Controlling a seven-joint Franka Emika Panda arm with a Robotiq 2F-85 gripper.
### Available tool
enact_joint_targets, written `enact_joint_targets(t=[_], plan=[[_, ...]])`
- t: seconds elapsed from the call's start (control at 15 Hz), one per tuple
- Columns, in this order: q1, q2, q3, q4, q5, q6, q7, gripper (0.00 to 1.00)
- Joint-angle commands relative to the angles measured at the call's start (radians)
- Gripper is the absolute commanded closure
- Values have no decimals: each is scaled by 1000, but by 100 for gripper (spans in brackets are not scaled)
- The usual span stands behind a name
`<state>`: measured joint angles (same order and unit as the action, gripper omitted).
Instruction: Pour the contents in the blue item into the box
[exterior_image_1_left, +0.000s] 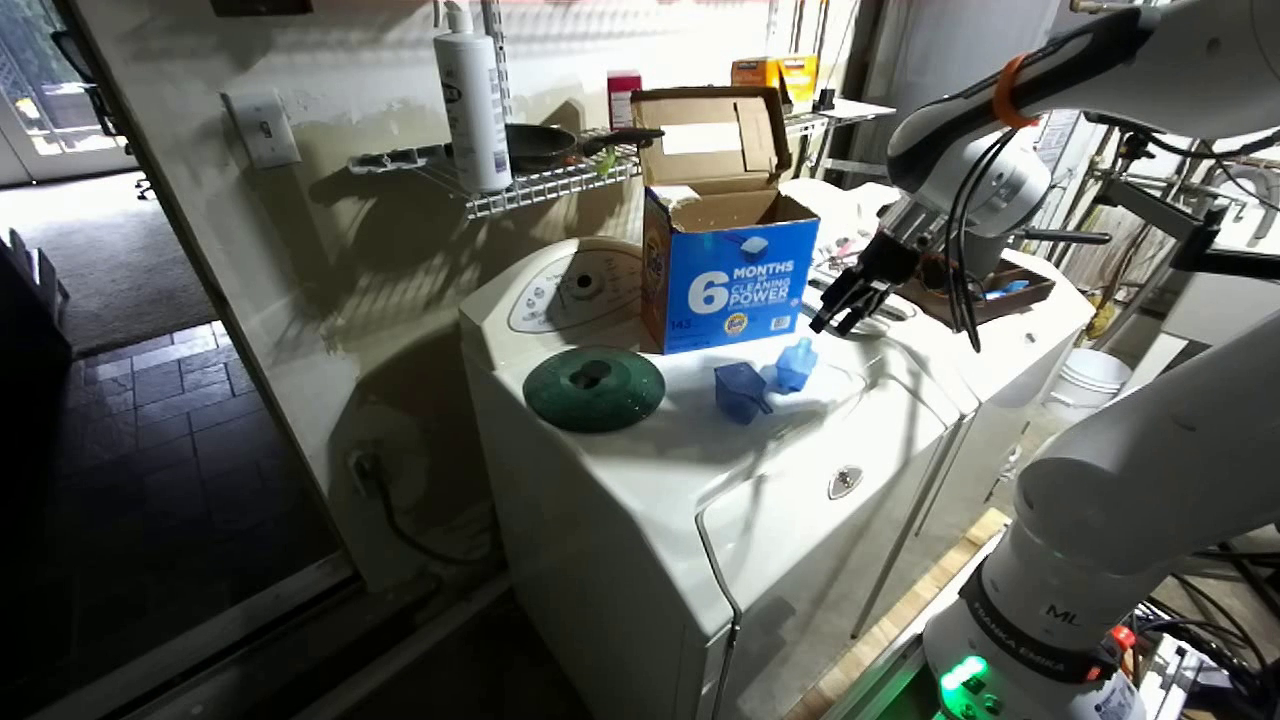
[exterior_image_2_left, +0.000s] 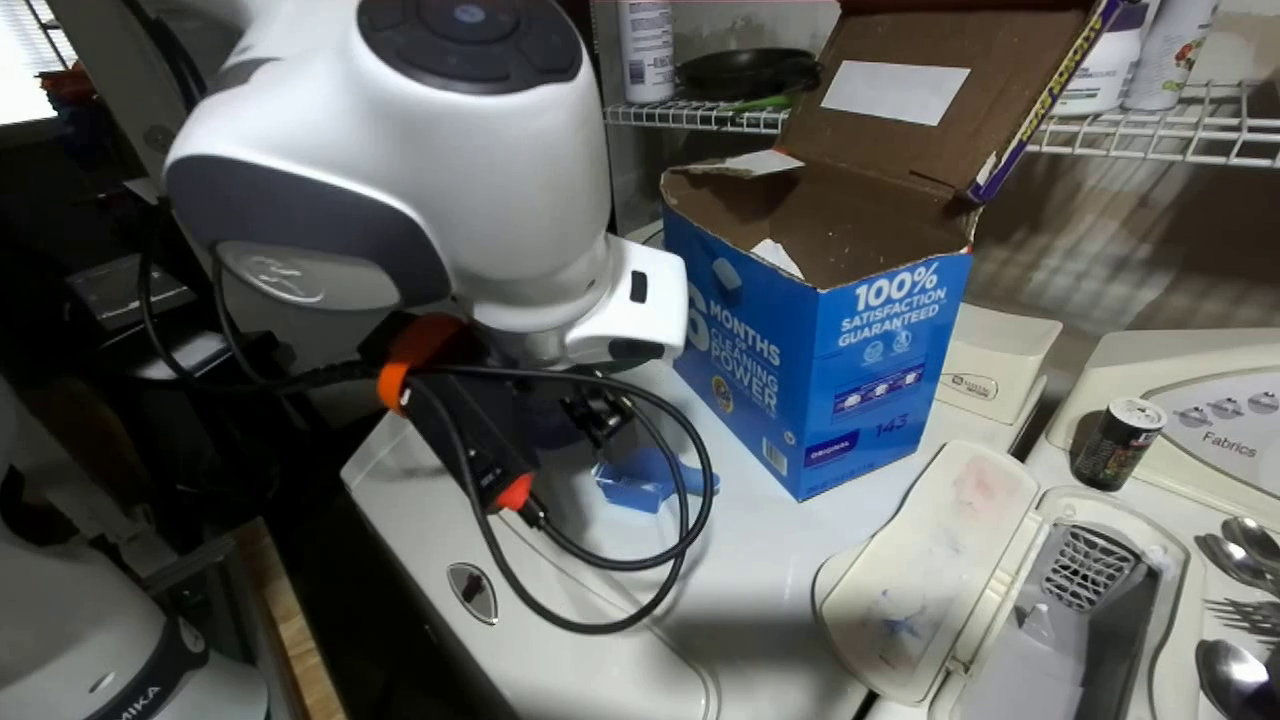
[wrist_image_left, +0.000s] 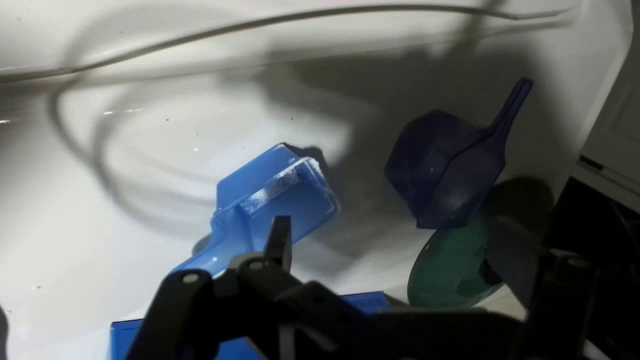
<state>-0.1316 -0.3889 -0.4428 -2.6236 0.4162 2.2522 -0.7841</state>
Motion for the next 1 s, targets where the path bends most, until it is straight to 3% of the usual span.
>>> enact_joint_targets(t=[0.0,0.53,0.6,0.67,0.93], plan=[[-35,-1,-52,-5,100,22,-9,0],[-35,132,-205,92,343,-63,-122,0],[-44,174,-210,119,349,-75,-122,0],[-74,87,-162,52,304,-36,-93,0],[-81,154,-171,96,326,-54,-101,0]])
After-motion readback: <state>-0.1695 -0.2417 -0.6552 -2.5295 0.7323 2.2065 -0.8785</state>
